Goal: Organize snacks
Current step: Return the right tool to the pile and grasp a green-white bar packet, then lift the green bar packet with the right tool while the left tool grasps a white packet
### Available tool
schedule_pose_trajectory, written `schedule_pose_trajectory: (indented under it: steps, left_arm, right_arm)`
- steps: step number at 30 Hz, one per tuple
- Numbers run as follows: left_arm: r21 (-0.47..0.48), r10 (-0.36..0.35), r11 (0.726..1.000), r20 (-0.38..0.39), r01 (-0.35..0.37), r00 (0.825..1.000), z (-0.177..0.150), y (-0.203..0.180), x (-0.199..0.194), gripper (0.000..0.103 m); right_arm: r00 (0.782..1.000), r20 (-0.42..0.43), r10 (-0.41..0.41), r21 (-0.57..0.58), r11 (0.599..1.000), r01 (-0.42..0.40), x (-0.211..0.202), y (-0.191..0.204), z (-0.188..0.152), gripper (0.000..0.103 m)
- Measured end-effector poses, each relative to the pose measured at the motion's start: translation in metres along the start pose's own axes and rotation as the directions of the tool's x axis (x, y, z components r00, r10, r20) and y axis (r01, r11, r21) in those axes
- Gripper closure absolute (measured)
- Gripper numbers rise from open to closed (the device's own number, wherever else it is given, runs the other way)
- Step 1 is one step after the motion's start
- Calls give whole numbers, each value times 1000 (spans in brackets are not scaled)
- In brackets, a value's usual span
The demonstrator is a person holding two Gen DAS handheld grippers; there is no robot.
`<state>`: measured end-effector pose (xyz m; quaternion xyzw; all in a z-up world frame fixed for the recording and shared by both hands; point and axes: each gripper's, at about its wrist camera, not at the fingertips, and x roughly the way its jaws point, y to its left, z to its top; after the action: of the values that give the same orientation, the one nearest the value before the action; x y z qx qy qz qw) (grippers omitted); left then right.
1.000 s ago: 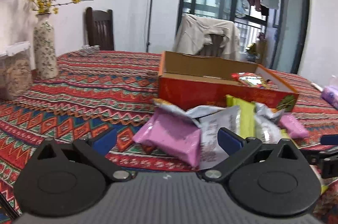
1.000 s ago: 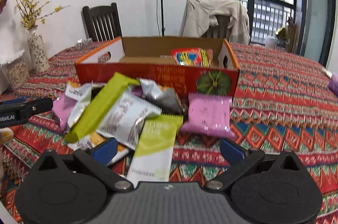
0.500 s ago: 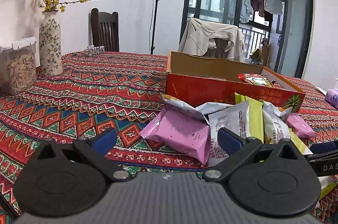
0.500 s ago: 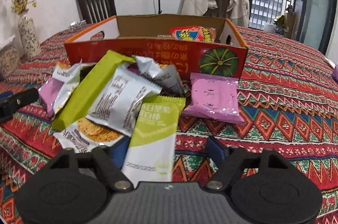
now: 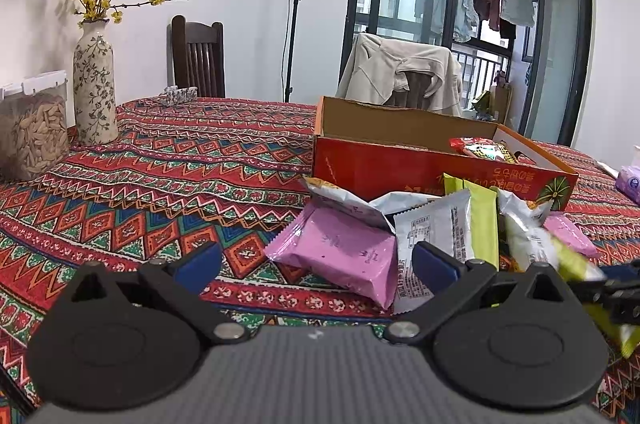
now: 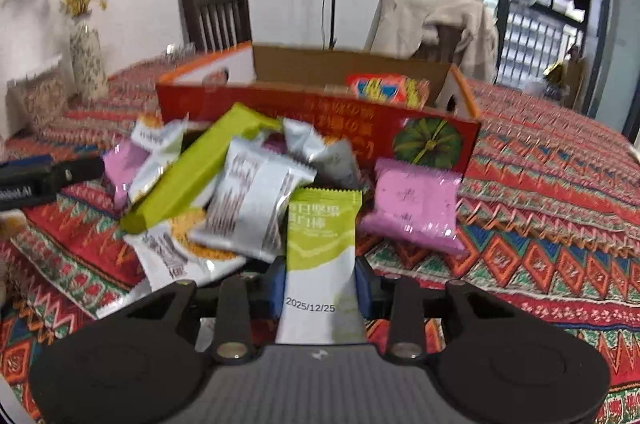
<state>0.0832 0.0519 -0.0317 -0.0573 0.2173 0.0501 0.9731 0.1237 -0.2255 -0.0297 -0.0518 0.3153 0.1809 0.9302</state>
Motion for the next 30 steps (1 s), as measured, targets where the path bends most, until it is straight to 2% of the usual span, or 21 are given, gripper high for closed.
schedule_pose_trajectory:
  steps: [6,11,15,23,30]
  left_arm:
    - [4,4,1000,-3,-4,1000,-1,-2,1,0]
    - [11,17,1000,-12,-16,1000,-1,-3,3,0]
    - [23,25,999,-15,-25,1000,-1,-5,3,0]
    - [54,45,998,-37,-43,998,1,-11,6,0]
    - [14,-81,997,-56,81,995,20,-24,5,0]
  right_arm:
    - [985,171,-37,22,999,33,-25,-10,5,69]
    - [964,249,-96,21,995,93,-24,-20,14,69]
    - [954,274,-124,53,992,114,-12,-32,16,69]
    - [953,276,-126,70,991,111,0,-34,7,69]
    - [946,299,-123,57,992,111,-5,-33,1,69]
